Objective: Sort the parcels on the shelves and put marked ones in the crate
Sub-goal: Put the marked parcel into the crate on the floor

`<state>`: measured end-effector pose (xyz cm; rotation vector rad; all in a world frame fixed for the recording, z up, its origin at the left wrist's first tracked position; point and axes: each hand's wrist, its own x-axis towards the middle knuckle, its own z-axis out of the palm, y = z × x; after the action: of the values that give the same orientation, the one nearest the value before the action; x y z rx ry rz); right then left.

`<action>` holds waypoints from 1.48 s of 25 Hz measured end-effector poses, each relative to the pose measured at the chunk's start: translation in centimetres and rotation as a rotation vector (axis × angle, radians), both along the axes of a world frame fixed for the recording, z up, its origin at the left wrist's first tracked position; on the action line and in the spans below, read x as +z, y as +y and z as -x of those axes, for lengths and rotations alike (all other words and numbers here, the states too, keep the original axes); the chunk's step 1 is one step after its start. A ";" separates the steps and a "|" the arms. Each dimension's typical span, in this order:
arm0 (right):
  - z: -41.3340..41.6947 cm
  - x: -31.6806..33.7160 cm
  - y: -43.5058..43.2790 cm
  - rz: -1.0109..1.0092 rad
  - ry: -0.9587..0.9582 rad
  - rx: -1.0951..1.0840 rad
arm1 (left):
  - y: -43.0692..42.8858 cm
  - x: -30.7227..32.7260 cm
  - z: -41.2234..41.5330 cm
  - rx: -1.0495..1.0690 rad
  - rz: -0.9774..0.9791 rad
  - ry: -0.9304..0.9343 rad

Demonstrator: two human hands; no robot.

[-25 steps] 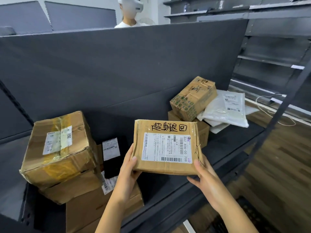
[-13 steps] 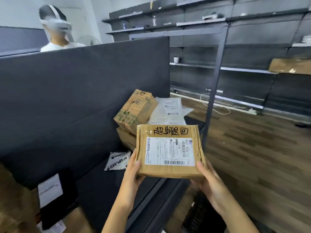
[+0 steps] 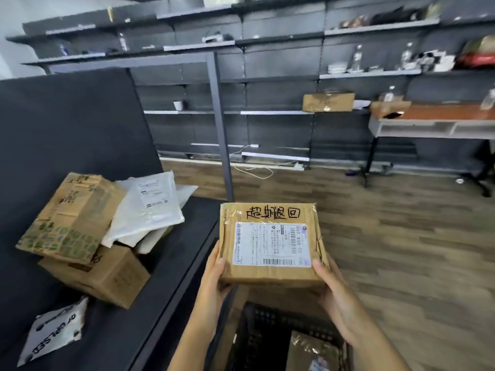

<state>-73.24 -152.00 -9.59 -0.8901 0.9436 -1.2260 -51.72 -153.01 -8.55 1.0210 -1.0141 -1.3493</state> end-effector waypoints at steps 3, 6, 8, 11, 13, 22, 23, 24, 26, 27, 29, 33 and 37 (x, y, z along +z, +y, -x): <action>3.3 -0.9 0.0 -0.034 -0.022 -0.095 | -1.7 -1.0 3.4 -0.086 -0.046 0.010; 5.4 -1.4 0.0 -0.069 -0.023 -0.188 | -3.9 -1.8 5.5 -0.176 -0.109 -0.010; 6.3 -2.0 -0.2 -0.097 -0.002 -0.255 | -5.6 -2.4 6.5 -0.237 -0.140 -0.017; 6.4 -2.8 0.1 -0.148 0.011 -0.349 | -7.5 -3.9 7.8 -0.325 -0.190 -0.029; 6.4 -3.5 0.5 -0.168 0.028 -0.417 | -8.6 -4.6 8.3 -0.383 -0.229 -0.059; 6.9 -8.9 -1.7 -0.342 0.172 -0.505 | -12.3 -9.6 9.6 -0.472 -0.376 -0.174; 7.1 -10.0 -2.0 -0.369 0.188 -0.507 | -12.7 -10.6 9.7 -0.476 -0.382 -0.191; 7.2 -11.1 -2.2 -0.399 0.206 -0.505 | -12.8 -12.0 9.7 -0.481 -0.390 -0.213; 7.6 -13.8 -2.6 -0.468 0.266 -0.496 | -13.1 -15.0 9.8 -0.491 -0.396 -0.282; 8.0 -15.7 -3.0 -0.509 0.320 -0.488 | -13.1 -17.3 9.9 -0.489 -0.413 -0.326; 9.2 -20.7 -4.0 -0.587 0.464 -0.439 | -13.2 -22.6 10.5 -0.488 -0.451 -0.385; 10.5 -30.9 -6.3 -0.745 0.641 -0.299 | -13.6 -33.5 11.4 -0.514 -0.521 -0.597; 11.6 -40.7 -8.6 -0.795 0.684 -0.141 | -15.2 -42.5 12.1 -0.576 -0.548 -0.864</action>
<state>-84.83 -160.59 -50.25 -0.5855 1.8923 -0.5310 -63.82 -168.17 -51.03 1.9200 -1.7138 -1.7389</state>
